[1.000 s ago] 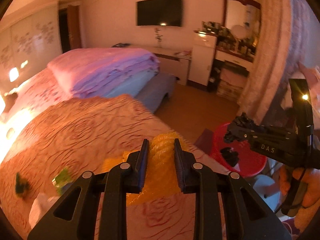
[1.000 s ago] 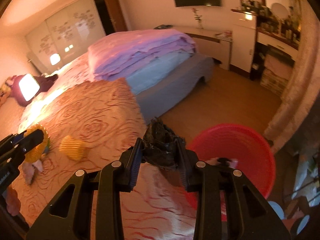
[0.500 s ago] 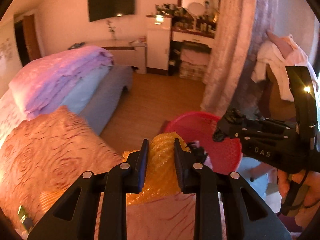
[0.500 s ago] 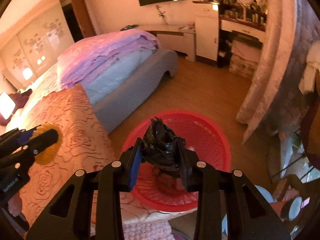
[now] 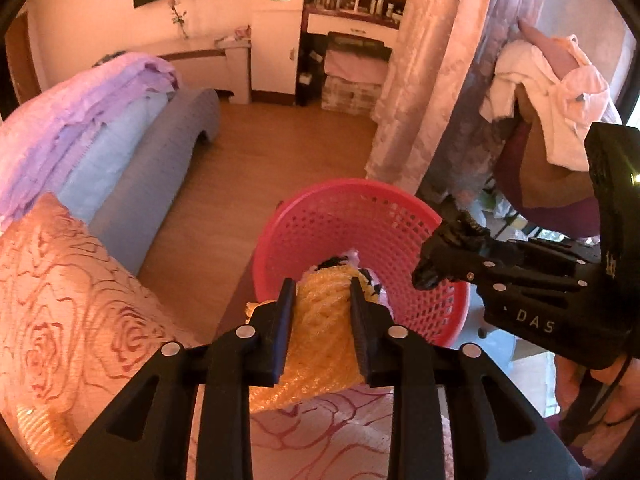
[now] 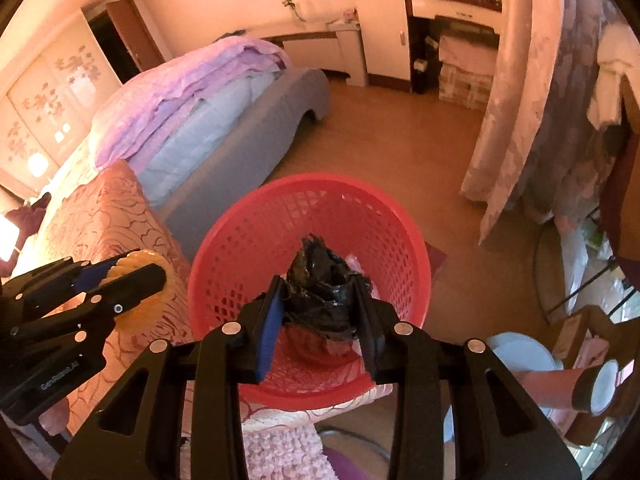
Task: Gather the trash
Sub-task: 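Carry both items to the red wastebasket and open both tools to drop them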
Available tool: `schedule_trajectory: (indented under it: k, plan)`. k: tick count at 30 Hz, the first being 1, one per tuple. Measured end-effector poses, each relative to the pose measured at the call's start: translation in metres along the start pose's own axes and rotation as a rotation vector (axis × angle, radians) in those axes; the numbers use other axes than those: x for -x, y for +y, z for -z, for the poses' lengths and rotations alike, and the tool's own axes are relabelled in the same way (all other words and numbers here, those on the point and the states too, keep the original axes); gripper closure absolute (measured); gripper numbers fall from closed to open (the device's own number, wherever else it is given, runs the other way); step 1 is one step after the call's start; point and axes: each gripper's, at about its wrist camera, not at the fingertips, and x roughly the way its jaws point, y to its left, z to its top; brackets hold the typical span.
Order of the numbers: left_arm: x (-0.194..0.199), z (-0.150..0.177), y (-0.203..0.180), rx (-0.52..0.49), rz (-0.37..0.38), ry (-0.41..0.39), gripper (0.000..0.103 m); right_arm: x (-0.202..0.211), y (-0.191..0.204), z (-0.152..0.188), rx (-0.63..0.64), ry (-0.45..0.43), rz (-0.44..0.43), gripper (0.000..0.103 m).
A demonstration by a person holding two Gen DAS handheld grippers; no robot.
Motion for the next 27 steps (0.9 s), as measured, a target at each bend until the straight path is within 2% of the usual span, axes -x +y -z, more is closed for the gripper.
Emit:
schedule_trajectory:
  k: [3,4,6,8,15,25,27]
  plan:
    - [-0.006,0.000,-0.001,-0.002,0.008,0.019,0.070,-0.004,-0.002,0.001,-0.009,0.019,-0.007,0.065]
    - [-0.007,0.001,0.000,-0.001,0.013,0.025,0.069,-0.005,-0.002,0.002,-0.013,0.025,-0.008,0.061]
    - [-0.008,0.002,0.001,0.004,0.017,0.031,0.058,-0.005,-0.003,0.002,-0.021,0.030,-0.009,0.054]
    - [-0.007,0.003,0.002,0.012,0.015,0.028,0.053,-0.005,-0.003,0.002,-0.033,0.028,-0.004,0.048]
    - [0.004,0.002,0.013,0.050,0.005,0.000,0.038,-0.002,-0.003,0.002,-0.034,0.018,0.005,0.047]
    - [0.010,0.004,0.014,0.062,0.014,-0.007,0.037,0.010,-0.005,0.001,-0.041,-0.017,0.030,0.047]
    - [0.014,0.005,0.015,0.072,0.010,-0.017,0.032,0.012,-0.005,0.001,-0.038,-0.024,0.036,0.047]
